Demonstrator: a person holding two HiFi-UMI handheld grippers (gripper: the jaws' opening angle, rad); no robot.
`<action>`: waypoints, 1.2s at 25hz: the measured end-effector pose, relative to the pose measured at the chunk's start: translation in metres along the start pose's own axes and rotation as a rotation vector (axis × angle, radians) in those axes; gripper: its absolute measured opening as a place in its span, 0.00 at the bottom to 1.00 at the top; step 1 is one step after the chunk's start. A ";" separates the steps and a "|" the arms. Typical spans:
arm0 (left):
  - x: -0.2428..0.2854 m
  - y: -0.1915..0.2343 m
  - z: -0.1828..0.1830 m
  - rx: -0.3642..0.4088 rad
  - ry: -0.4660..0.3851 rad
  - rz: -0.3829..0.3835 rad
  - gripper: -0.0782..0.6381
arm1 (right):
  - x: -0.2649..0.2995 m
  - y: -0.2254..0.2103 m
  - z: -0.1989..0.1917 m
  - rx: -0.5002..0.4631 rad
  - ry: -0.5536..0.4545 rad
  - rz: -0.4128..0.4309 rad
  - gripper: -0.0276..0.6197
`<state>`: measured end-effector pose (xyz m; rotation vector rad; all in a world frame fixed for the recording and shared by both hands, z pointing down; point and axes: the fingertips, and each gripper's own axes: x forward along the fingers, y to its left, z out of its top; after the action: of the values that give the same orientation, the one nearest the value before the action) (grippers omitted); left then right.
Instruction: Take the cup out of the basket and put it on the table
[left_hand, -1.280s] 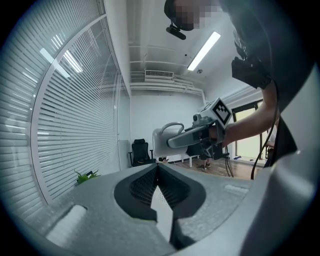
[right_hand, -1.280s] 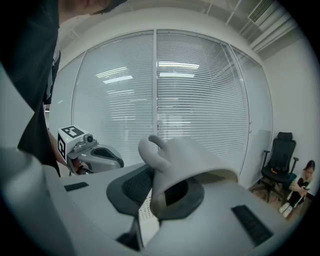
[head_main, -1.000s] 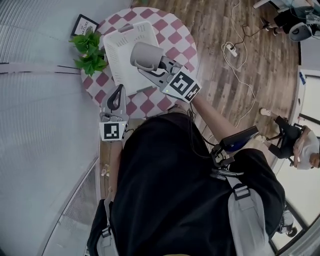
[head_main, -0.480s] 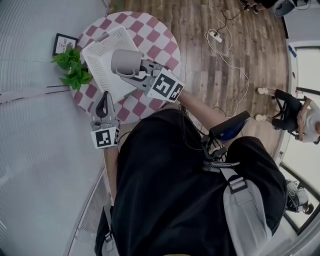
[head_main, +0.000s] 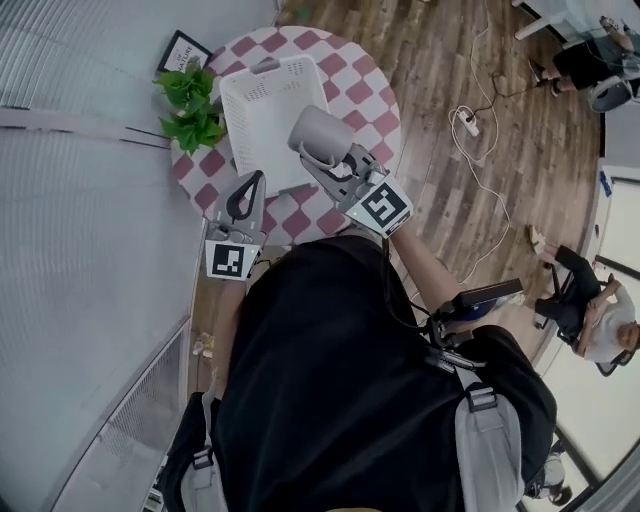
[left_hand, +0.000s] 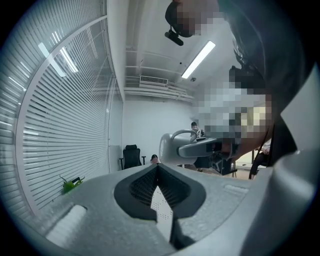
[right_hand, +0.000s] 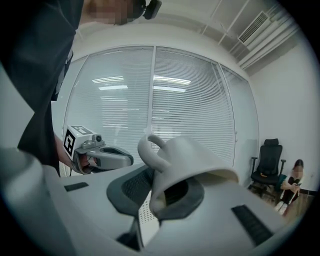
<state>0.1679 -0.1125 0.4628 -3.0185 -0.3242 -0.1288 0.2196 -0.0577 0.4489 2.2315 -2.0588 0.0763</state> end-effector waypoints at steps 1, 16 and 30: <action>0.000 -0.001 -0.001 -0.006 -0.003 -0.004 0.12 | -0.001 0.000 -0.001 0.004 -0.001 -0.005 0.11; -0.002 0.000 -0.023 -0.058 0.004 0.018 0.12 | 0.001 0.010 -0.040 0.029 0.071 0.000 0.11; -0.006 0.001 -0.041 -0.072 0.055 0.034 0.12 | 0.003 0.013 -0.070 0.059 0.133 0.029 0.11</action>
<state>0.1594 -0.1195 0.5031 -3.0832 -0.2693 -0.2252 0.2094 -0.0543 0.5193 2.1652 -2.0443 0.2830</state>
